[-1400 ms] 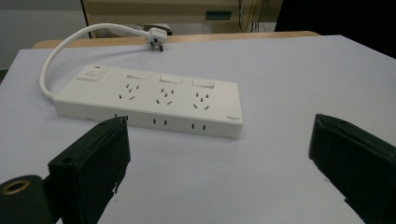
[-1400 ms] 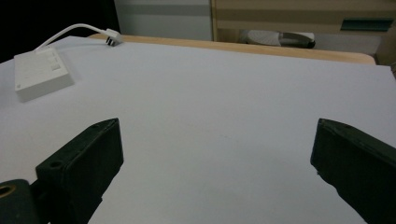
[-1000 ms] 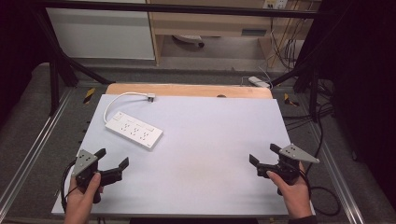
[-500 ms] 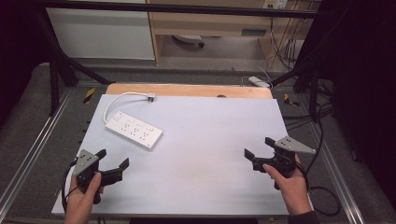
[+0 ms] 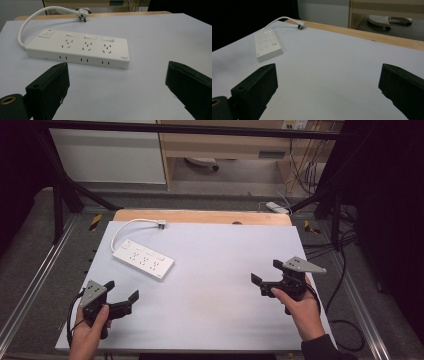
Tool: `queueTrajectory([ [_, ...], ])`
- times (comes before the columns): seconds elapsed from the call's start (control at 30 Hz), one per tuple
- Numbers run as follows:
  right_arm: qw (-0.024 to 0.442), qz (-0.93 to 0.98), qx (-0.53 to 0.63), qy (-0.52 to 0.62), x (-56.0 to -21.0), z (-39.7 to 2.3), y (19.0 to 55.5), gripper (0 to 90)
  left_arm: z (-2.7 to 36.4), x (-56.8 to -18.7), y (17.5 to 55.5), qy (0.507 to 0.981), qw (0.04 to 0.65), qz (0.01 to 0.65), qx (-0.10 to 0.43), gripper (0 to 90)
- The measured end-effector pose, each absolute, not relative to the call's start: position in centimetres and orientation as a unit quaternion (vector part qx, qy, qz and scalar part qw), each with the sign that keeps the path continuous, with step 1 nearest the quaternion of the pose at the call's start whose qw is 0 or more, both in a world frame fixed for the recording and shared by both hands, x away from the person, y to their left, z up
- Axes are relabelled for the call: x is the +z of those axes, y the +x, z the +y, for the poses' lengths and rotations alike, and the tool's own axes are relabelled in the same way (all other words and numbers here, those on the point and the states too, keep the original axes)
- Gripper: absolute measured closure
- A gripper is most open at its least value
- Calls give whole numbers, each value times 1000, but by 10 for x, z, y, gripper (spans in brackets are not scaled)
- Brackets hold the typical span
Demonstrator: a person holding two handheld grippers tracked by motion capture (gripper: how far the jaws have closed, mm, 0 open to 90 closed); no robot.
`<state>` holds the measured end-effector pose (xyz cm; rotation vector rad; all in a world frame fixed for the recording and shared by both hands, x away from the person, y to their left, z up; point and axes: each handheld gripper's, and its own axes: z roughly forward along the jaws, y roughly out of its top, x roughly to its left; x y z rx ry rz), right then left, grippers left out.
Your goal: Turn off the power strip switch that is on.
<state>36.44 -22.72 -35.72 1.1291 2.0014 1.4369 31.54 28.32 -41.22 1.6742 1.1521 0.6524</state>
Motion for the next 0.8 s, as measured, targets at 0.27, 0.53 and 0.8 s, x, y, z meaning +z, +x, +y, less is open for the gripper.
queueTrajectory([
  [0.27,209,731,516,395,-350,-212,375,35,283,-413,316,690,481,473,265,53],
  [0.53,209,735,518,384,-341,-200,383,52,282,-413,316,691,479,473,264,53],
  [0.8,204,736,522,379,-337,-193,389,61,283,-413,316,692,477,473,265,53],
])
